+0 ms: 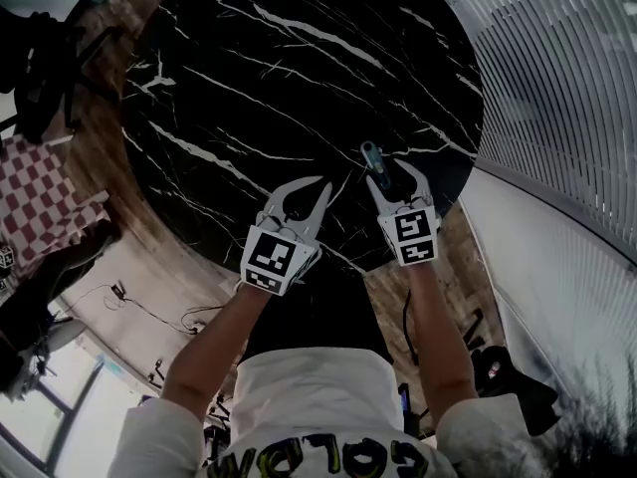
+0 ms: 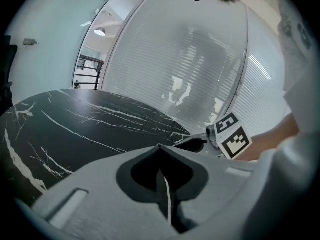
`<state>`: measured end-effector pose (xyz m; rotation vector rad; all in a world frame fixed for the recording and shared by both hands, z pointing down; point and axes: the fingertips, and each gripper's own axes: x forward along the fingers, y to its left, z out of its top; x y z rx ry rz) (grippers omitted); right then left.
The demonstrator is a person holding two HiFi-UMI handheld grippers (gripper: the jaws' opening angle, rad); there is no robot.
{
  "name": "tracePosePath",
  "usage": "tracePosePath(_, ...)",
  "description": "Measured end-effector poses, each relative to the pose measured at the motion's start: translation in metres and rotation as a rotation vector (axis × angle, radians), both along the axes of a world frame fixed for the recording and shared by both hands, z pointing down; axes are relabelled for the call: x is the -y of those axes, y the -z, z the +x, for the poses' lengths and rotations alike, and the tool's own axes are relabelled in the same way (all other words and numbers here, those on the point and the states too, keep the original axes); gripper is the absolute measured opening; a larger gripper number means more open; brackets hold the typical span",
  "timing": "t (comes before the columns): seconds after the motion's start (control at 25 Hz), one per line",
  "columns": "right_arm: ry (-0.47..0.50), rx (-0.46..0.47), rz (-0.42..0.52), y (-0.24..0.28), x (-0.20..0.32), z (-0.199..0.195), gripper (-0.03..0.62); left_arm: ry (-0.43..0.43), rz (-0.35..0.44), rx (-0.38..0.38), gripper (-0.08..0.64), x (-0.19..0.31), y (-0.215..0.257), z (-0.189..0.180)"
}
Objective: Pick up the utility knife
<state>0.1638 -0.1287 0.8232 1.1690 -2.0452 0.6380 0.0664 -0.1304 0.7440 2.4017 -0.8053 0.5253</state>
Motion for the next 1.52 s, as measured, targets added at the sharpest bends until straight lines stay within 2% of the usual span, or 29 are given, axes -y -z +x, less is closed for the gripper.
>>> tracePosePath(0.16,0.011,-0.007,0.01,0.0,-0.002,-0.001,0.198,0.006,-0.007,0.007,0.005,-0.002,-0.002,-0.005)
tracePosePath(0.36,0.04,-0.027,0.016,0.0,-0.004,-0.007,0.147,0.007,0.005,0.004,0.005,-0.001,0.003,-0.007)
tracePosePath(0.84,-0.005,-0.002,0.045,0.021,-0.004,-0.004,0.141,0.023,0.027,0.005,0.005,-0.005,0.025,-0.018)
tracePosePath(1.12,-0.017,0.031,0.149,0.087,0.004,-0.007,0.141,0.034,0.071,-0.016,0.005,-0.005,0.064,-0.019)
tracePosePath(1.52,-0.044,0.087,0.304,0.205,-0.004,-0.011,0.143,0.03,0.174,-0.072,0.005,-0.013,0.151,-0.017)
